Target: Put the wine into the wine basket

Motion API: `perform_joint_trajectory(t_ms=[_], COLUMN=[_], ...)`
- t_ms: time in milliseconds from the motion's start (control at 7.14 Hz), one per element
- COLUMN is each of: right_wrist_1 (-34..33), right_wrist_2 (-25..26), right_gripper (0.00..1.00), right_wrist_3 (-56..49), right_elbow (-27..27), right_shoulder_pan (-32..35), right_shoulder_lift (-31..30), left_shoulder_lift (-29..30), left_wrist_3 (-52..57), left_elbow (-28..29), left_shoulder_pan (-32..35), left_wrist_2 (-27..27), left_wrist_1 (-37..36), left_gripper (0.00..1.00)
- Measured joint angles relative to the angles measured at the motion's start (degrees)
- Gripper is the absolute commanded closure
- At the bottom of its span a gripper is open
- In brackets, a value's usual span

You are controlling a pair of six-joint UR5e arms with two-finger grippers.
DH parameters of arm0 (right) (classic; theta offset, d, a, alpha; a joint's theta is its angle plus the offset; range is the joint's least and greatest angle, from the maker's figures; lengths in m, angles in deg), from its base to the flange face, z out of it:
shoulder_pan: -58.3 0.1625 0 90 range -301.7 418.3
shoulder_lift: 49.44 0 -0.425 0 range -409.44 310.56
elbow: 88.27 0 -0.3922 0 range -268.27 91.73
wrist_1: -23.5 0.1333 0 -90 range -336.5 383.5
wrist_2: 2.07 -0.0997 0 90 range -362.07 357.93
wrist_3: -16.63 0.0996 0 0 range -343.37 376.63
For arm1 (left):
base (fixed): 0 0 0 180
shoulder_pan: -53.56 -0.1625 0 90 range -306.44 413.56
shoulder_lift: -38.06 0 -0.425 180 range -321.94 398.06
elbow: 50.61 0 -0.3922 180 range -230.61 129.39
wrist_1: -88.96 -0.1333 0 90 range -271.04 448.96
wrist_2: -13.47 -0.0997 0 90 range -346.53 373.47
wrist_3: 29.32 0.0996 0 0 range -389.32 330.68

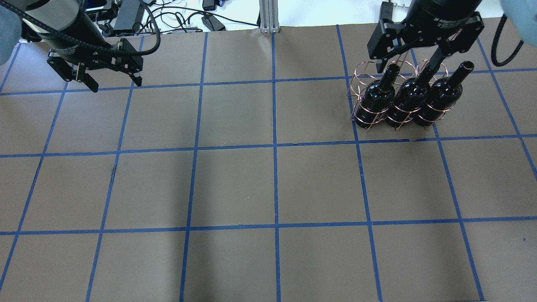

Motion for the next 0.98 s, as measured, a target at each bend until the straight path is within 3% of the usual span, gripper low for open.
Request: perform_joint_trajectory(t_ms=[980], right_wrist_1=[-3.21], right_wrist_2=[-0.85], right_gripper=[0.0], right_wrist_3=[-0.23], right_elbow=[2.16], right_shoulder_pan=[0.13], right_shoulder_lift=[0.31], left_shoulder_lift=[-2.47], left_wrist_3=[0.04], left_elbow=[-0.08], left_shoulder_pan=[4.6], left_wrist_2=[-0.94], left_wrist_1=[0.18], left_gripper=[0.0])
